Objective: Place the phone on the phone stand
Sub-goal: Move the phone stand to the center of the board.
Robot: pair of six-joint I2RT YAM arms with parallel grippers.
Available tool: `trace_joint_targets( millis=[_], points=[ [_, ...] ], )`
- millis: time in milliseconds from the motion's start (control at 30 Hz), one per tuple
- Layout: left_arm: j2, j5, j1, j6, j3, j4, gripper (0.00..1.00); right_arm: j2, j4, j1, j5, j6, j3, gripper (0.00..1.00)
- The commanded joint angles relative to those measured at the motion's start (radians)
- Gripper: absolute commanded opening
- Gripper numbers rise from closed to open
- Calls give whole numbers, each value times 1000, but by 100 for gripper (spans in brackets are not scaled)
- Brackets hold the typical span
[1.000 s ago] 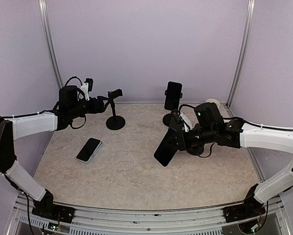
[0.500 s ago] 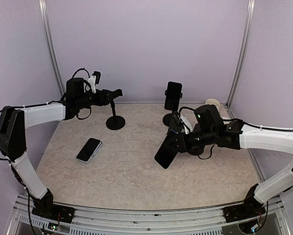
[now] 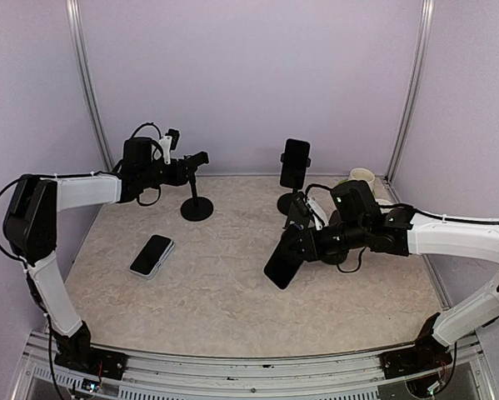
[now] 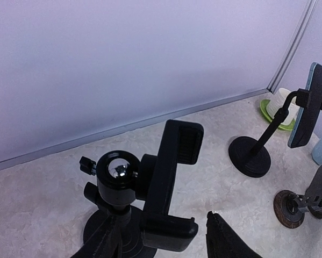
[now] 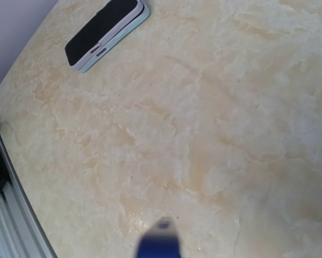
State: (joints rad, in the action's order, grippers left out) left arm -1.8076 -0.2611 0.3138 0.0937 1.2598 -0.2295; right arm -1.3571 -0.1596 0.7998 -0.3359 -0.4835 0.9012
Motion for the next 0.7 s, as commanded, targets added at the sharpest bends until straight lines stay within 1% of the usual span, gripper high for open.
trace_joint_targets(
  millis=[0, 100, 267, 400, 667],
  points=[
    [-29, 10, -1, -30, 52, 5, 48, 26, 55, -10, -15, -10, -5, 0],
    [-32, 9, -1, -33, 54, -4, 41, 24, 59, -11, -15, -14, -6, 0],
    [-35, 0, -1, -33, 49, -12, 25, 18, 63, -11, -16, -15, -6, 0],
    [-35, -13, 1, -34, 43, -19, 15, 16, 61, -10, -17, -11, -3, 0],
    [13, -59, 28, -35, 23, -29, 7, 6, 36, -10, -18, 18, 20, 0]
  ],
)
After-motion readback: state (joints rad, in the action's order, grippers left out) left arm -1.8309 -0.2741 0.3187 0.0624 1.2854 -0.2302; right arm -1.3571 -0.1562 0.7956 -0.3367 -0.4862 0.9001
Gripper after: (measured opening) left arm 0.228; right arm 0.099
